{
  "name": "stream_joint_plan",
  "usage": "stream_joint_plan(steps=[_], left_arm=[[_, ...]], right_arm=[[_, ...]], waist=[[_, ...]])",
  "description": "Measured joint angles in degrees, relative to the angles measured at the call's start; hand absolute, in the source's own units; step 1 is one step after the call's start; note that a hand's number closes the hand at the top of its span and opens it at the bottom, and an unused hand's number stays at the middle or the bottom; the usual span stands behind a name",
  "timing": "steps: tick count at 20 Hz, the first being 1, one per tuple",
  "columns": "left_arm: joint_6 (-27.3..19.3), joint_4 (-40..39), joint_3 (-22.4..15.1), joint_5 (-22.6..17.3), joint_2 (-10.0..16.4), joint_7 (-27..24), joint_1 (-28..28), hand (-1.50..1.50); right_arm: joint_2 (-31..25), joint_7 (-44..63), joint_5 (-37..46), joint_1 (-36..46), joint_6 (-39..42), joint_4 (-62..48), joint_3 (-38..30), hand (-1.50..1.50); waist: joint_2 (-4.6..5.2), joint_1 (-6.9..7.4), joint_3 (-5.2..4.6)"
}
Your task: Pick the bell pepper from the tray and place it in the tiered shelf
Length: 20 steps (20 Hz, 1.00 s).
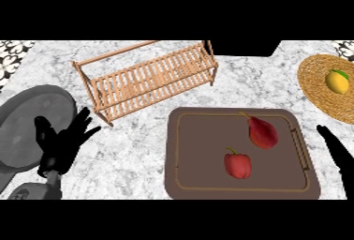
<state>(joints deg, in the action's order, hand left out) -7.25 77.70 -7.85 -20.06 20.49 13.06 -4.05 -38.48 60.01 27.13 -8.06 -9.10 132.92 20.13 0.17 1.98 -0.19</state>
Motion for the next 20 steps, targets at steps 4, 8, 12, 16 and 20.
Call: stream_joint_plan(steps=[4,8,12,16,20], left_arm=[[-0.9,-0.2,0.3,0.6,-0.3,0.9,-0.3,0.00],[-1.0,0.1,0.3,1.1,-0.6,0.9,0.1,0.00],[-0.7,-1.2,1.4,1.0,-0.5,0.5,-0.1,0.00],[-0.3,-0.1,1.8,0.9,-0.4,0.8,0.7,0.00],[-0.5,0.5,1.7,1.5,-1.1,0.9,1.4,0.00]], right_arm=[[4.1,3.9,8.5,6.3,2.8,-3.2,7.7,-1.50],[9.4,6.6,14.0,10.7,5.6,-7.8,12.2,-1.50],[14.6,8.1,19.8,12.6,7.2,-11.7,14.6,-1.50],[19.6,8.6,25.8,12.9,8.5,-15.4,16.4,-1.50],[24.2,7.9,30.5,12.1,9.4,-18.7,17.2,-1.50]], waist=[[-0.11,-0.28,0.11],[-0.23,-0.58,0.18],[-0.34,-1.23,0.29],[-0.37,-1.53,0.24],[-0.40,-1.76,0.34]])
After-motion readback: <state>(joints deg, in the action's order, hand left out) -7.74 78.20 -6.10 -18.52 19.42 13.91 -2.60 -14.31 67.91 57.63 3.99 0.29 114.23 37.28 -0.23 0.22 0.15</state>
